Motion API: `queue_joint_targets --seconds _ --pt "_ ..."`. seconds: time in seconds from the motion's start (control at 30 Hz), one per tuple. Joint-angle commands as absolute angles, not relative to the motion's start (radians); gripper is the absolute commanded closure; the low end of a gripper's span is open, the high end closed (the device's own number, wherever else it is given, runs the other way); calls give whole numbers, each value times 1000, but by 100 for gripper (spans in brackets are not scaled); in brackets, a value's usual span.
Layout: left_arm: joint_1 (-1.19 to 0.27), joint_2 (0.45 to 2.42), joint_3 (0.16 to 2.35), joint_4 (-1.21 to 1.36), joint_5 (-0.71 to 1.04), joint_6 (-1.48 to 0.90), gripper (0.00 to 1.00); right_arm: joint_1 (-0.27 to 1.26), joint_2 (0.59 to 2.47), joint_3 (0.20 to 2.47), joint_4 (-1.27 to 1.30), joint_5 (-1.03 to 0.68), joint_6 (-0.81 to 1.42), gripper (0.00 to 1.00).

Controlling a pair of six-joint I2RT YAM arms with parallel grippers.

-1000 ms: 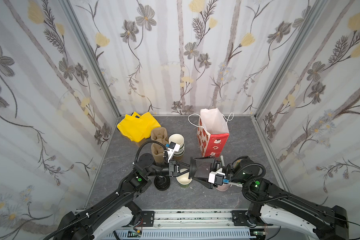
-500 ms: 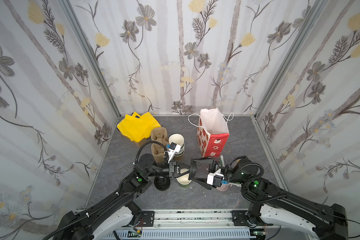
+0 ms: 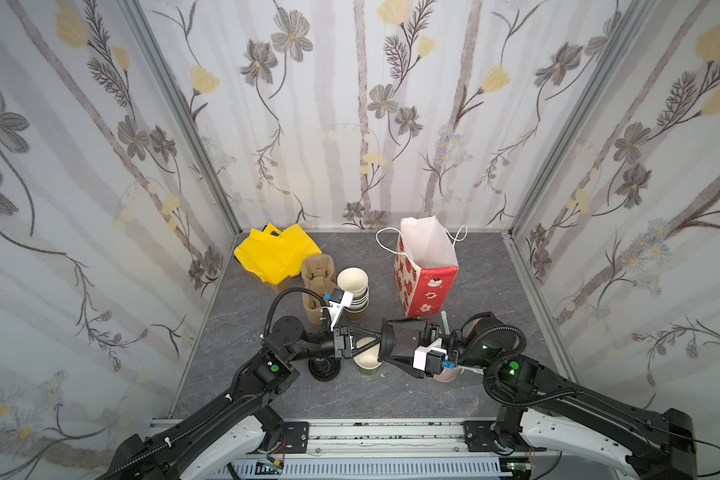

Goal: Pack the takeout coffee

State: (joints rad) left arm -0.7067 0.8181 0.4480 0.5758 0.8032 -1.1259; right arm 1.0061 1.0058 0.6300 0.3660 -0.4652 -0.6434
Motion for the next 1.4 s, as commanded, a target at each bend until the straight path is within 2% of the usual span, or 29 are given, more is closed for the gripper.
queue_joint_targets --seconds 0.0,0.07,0.17,0.33,0.47,0.6,0.77,0.97,1.23,1.37 --pt "-702 793 433 622 741 -1089 46 1009 997 630 393 -466 -605 33" --pt "-697 763 413 618 673 -1082 42 1008 994 628 388 -455 -593 33" --pt "-690 687 350 586 480 -1077 31 1009 982 623 364 -398 -568 35" --pt "-685 512 322 303 47 -1000 27 1012 982 640 229 -249 -470 40" --pt "-678 396 273 146 -306 -1022 29 1049 1026 734 59 -89 -311 48" --pt "-675 315 223 -46 -510 -1236 38 1146 1095 860 -107 58 -214 48" --pt "-659 345 239 -66 -543 -1162 35 1208 1237 1025 -323 132 -119 45" --pt "-541 498 359 -94 -439 -982 33 1221 1421 1231 -551 134 -67 43" --pt "-157 642 387 -88 -61 -918 32 1217 1558 1299 -710 131 -49 39" --pt "-79 663 384 -88 34 -892 31 1203 1635 1337 -756 97 -56 38"
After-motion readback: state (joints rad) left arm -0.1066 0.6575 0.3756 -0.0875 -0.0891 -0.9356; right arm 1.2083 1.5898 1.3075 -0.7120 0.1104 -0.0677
